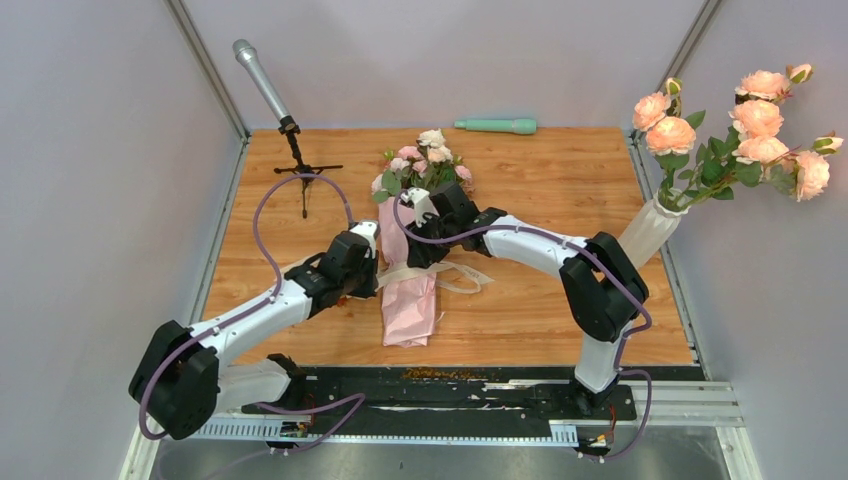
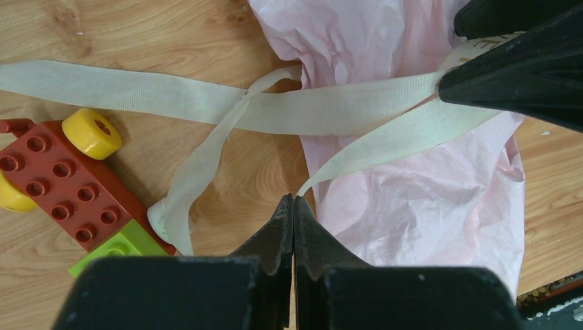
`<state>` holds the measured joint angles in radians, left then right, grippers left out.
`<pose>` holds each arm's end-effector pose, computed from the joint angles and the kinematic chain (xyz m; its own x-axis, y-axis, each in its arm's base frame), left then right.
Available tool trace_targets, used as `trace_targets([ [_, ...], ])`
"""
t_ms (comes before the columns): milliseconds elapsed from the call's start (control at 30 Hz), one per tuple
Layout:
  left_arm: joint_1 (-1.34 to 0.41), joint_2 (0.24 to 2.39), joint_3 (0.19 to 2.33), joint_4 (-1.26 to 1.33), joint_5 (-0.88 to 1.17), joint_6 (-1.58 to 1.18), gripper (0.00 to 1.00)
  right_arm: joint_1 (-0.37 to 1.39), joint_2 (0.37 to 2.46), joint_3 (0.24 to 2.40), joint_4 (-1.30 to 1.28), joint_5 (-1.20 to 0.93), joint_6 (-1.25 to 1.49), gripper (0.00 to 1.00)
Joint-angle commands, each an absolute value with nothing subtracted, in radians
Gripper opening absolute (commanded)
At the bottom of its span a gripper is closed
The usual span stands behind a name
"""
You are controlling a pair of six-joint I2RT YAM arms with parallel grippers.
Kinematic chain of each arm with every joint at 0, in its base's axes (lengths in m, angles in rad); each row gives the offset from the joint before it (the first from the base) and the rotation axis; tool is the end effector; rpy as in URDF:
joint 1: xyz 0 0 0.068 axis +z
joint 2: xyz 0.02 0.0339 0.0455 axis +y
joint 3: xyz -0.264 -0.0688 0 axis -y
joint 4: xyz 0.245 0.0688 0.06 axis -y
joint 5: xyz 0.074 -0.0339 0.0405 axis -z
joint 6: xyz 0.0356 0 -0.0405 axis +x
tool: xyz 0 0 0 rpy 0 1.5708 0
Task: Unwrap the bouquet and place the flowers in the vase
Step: Untie the ribbon from the wrapping paper.
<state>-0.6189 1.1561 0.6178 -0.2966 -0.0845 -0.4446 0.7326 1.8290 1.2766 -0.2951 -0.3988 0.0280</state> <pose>0.1876 -0.1300 0.1999 -0.7738 0.0250 -0.6329 0.2205 0.9473 -0.2322 0.2868 0.2766 0.2112 -0.5797 -0.4868 -0.6534 -0.7915 0.5270 0.3095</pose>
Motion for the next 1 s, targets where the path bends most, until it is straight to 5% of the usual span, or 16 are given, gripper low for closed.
trace_targets([
  [0, -0.613, 1.164, 0.647, -0.289, -0.08, -0.461, 0.0, 0.737, 1.835, 1.319, -0.276, -0.404, 0.011, 0.28],
  [100, -0.606, 1.17, 0.652, -0.298, -0.091, -0.462, 0.0, 0.738, 1.823, 1.314, -0.273, -0.372, 0.022, 0.0],
  [500, -0.497, 1.172, 0.696, -0.31, -0.051, -0.477, 0.0, 0.736, 1.635, 1.188, -0.223, -0.101, 0.064, 0.0],
  [967, -0.175, 1.103, 0.71, -0.348, 0.062, -0.489, 0.0, 0.591, 1.332, 0.952, -0.242, 0.159, 0.201, 0.0],
])
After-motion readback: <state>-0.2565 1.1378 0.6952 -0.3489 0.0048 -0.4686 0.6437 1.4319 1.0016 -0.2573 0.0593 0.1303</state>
